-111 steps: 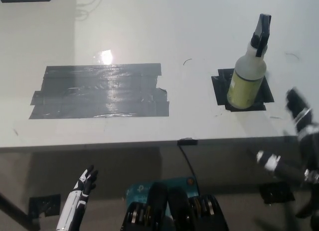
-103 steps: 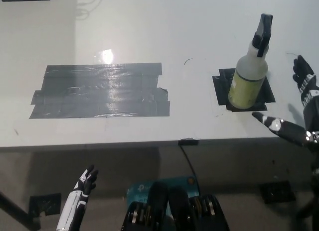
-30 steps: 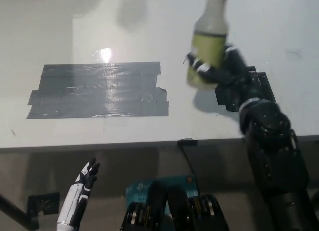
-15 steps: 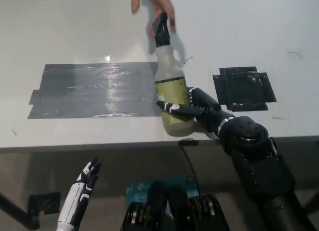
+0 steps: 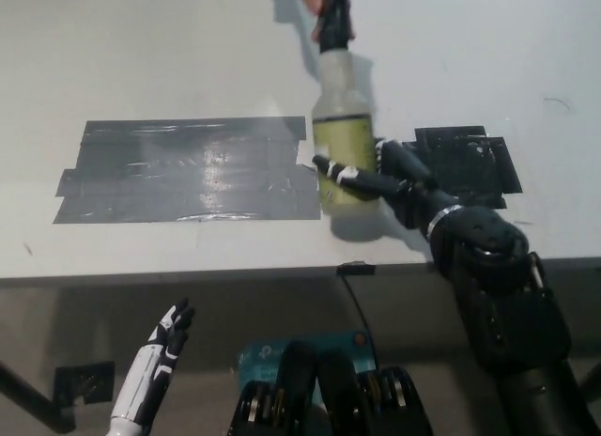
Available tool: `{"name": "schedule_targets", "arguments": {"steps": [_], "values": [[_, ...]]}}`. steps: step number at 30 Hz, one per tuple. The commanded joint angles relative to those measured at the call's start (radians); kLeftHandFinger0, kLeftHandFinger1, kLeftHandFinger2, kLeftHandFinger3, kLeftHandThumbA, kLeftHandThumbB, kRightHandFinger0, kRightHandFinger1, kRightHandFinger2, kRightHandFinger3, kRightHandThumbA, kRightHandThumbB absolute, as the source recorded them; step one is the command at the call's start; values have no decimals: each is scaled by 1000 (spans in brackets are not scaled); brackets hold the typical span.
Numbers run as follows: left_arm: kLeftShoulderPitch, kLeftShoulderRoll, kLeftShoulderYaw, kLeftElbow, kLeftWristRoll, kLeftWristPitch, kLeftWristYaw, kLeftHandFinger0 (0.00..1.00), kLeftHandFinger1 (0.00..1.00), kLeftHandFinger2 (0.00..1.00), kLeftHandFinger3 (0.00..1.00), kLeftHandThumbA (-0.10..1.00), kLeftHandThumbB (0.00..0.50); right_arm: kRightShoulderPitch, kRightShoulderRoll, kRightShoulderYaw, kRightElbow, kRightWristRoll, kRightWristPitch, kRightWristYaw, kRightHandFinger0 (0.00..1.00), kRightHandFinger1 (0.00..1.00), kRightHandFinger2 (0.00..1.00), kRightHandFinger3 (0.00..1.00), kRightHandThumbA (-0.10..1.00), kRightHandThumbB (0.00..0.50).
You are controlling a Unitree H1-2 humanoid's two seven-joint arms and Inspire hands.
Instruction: A spray bottle is kept on the black marked spot on the table infront of the robot and the robot extends its right arm to pick it up and hands it to a person
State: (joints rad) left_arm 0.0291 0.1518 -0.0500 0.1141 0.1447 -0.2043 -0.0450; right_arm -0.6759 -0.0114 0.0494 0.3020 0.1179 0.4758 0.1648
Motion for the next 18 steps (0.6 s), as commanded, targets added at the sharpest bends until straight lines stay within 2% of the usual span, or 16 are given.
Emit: {"name": "schedule_targets", "arguments": {"steps": [1,2,3,4,5,6,11,18], "values": [[-5,15,-4,-29,9,5,-8,1000,1000,1000,1000,1000,292,-35,27,-24,-72,59,-6,2,183,569,931,907,21,220],[-5,15,-4,-29,9,4,-9,1000,1000,1000,1000,1000,292,-34,27,-27,-77,64,-6,-1,214,558,875,899,109,224],[-7,16,-4,-28,10,5,-9,1000,1000,1000,1000,1000,294,-34,17,-18,-82,87,-6,21,661,932,1000,1000,329,342],[-9,17,-3,-28,10,6,-10,1000,1000,1000,1000,1000,296,-34,-2,-1,-87,112,-6,63,1000,1000,1000,1000,485,441],[-9,17,-4,-28,13,8,-9,1000,1000,1000,1000,1000,305,-30,-29,21,-95,134,-6,138,1000,1000,1000,1000,540,488],[-9,17,-4,-29,15,10,-8,1000,1000,1000,1000,1000,311,-27,-37,28,-101,139,-6,160,1000,1000,1000,1000,551,500],[-15,17,-5,-29,13,11,-11,1000,1000,1000,1000,1000,305,-12,-54,40,-137,122,-6,162,1000,1000,1000,1000,729,500],[-16,19,-5,-30,17,0,-12,1000,1000,1000,1000,1000,294,2,-57,36,-183,116,-8,155,1000,1000,1000,1000,812,500]]}}
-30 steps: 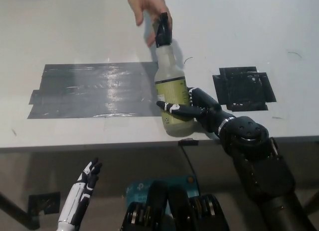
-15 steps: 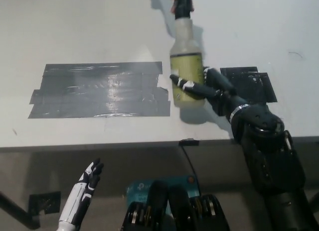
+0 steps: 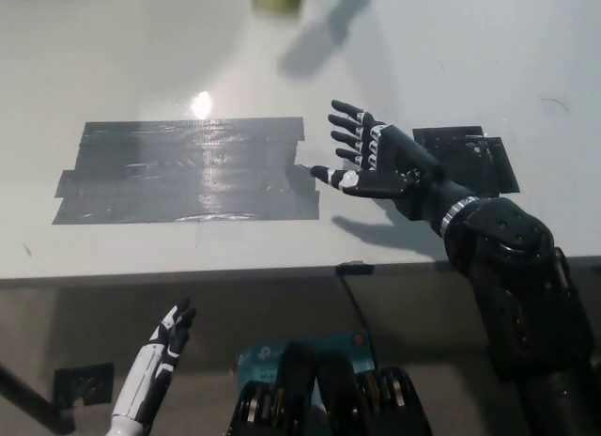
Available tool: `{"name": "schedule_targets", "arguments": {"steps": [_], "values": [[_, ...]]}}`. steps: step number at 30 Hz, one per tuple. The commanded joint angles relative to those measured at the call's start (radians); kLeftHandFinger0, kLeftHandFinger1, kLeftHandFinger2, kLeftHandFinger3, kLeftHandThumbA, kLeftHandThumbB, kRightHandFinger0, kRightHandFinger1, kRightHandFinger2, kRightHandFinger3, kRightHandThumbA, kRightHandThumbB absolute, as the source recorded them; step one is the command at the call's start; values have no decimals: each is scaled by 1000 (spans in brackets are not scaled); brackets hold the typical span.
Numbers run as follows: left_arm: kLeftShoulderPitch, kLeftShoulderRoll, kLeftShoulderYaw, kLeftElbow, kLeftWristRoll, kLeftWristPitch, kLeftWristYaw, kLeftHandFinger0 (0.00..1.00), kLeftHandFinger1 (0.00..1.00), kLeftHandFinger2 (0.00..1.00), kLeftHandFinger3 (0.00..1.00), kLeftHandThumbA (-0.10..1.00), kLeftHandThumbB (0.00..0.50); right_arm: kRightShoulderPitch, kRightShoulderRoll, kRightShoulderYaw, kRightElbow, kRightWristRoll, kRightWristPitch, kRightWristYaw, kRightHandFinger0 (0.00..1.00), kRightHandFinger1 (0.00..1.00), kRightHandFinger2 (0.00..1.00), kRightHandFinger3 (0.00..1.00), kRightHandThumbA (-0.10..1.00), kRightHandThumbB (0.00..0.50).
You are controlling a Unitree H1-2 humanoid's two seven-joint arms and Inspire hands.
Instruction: A spray bottle is kept on the black marked spot on the table infront of the robot and the robot extends its right arm to pick it up and hands it to a person
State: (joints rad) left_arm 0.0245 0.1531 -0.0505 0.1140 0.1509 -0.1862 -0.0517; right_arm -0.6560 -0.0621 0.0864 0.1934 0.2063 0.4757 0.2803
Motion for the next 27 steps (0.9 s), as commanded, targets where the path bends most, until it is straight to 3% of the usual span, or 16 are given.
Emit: {"name": "schedule_targets", "arguments": {"steps": [1,7,20,23,27], "values": [[-13,17,-3,-27,12,-16,-3,1000,1000,1000,1000,1000,300,-14,-4,-2,-85,23,-17,34,1000,1000,1000,1000,834,500],[-15,14,-5,-32,11,-6,-8,1000,1000,1000,1000,1000,304,36,-12,-10,-196,0,-31,4,1000,1000,1000,1000,899,500],[-16,14,-3,-27,10,-4,-6,1000,1000,1000,1000,1000,323,356,-37,-124,-697,69,-31,-39,1000,1000,1000,1000,892,500],[-10,14,-2,-26,13,-8,-3,1000,1000,1000,1000,1000,326,495,-52,-131,-812,50,-95,-31,1000,1000,1000,1000,919,493],[-4,14,1,-17,8,-13,-2,1000,1000,1000,1000,1000,330,660,-69,-107,-817,-83,-300,-29,1000,1000,1000,1000,983,467]]}}
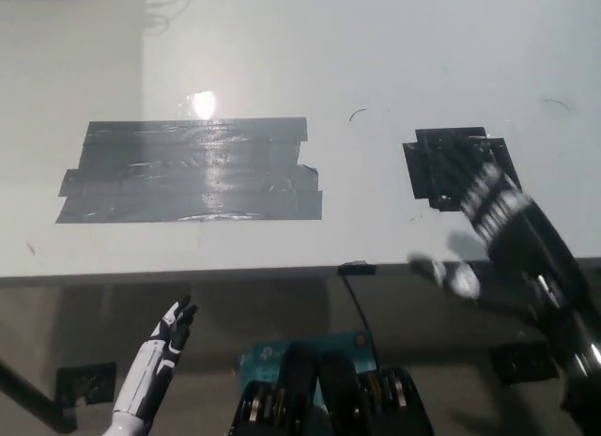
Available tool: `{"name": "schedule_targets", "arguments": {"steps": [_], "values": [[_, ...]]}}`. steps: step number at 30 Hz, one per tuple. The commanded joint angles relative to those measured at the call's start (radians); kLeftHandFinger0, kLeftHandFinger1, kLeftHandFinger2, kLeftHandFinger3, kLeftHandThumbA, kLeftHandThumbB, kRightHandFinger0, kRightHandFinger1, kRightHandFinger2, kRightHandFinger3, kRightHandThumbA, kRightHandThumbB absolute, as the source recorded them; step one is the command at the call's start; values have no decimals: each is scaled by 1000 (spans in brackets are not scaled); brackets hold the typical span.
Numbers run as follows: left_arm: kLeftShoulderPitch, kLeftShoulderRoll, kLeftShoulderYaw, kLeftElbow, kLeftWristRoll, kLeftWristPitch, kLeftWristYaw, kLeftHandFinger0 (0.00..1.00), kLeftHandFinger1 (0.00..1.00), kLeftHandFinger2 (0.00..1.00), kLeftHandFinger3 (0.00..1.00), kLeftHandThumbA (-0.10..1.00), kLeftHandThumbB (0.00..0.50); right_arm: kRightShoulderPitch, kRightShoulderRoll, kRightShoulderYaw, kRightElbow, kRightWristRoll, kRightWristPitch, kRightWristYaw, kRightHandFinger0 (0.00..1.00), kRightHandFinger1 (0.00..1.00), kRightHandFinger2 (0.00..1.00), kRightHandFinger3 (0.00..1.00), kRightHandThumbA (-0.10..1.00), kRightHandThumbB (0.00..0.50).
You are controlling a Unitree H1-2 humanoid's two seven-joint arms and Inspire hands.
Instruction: A spray bottle is kept on the black marked spot on the table infront of the robot and the robot extends its right arm to pick it up and hands it to a person
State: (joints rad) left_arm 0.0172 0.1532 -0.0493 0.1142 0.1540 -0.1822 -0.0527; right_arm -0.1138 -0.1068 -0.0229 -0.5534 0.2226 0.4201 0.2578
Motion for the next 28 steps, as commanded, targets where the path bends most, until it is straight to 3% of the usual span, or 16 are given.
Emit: {"name": "schedule_targets", "arguments": {"steps": [1,11,18,28], "values": [[7,14,-1,-19,4,-17,-2,1000,1000,1000,1000,1000,327,148,-28,8,-49,-132,-289,-13,1000,1000,1000,1000,1000,475],[-4,8,-4,-28,2,-10,-4,1000,1000,1000,1000,1000,305,270,-20,-10,209,-132,-457,-26,1000,1000,1000,1000,985,487],[-15,11,-4,-20,2,-13,-6,1000,1000,1000,1000,1000,326,268,-6,-11,277,-121,-501,-29,1000,1000,1000,1000,961,445],[-17,4,-10,-9,6,-19,-2,1000,1000,1000,1000,1000,321,269,-14,-15,275,-134,-514,-40,1000,1000,1000,1000,975,462]]}}
